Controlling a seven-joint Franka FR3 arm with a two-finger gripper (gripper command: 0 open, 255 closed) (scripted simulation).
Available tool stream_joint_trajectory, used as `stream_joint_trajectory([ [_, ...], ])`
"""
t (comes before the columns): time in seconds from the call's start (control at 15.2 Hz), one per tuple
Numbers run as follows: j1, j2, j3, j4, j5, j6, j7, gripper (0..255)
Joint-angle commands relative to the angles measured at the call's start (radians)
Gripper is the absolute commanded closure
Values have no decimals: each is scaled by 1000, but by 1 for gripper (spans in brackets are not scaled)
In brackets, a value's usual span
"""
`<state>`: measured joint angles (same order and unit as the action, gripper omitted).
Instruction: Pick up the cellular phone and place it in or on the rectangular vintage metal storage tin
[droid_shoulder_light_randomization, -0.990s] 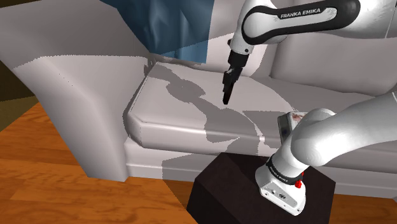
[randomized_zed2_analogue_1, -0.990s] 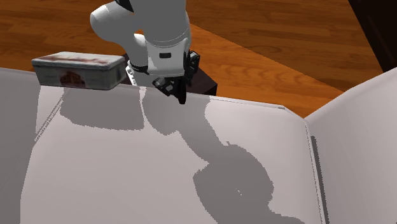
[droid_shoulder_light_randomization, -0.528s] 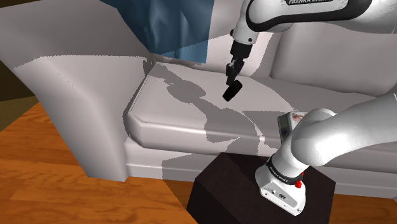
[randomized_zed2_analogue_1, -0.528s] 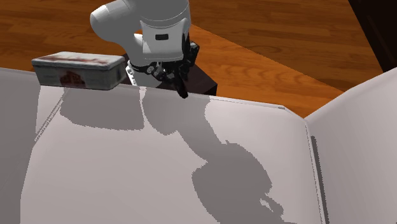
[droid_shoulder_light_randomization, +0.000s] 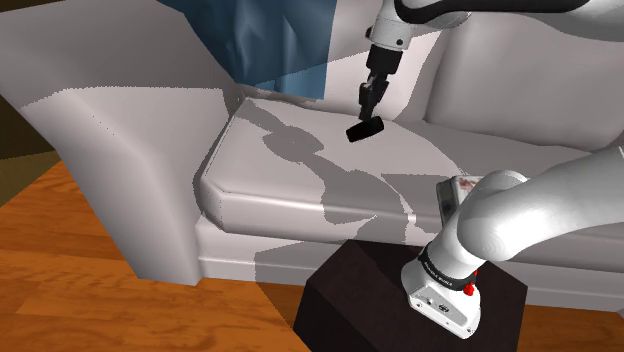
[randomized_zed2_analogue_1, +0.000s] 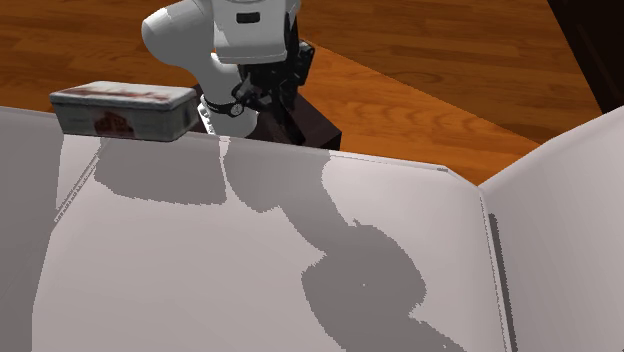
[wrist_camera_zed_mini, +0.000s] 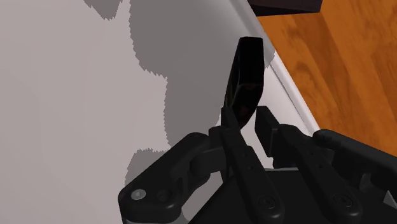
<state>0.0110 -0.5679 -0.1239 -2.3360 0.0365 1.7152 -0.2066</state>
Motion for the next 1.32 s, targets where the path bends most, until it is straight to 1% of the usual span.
stream_joint_trajectory([
  [0.0,0,-3,1,26,0,-29,2,255],
  [0.13,1,-1,1,51,0,-53,4,255],
  [0.53,-52,-191,-61,-54,-65,-141,-72,255],
  [0.86,-105,-334,-121,-107,-135,-231,-147,255],
  [1.25,-172,-478,-206,-130,-238,-347,-254,255],
])
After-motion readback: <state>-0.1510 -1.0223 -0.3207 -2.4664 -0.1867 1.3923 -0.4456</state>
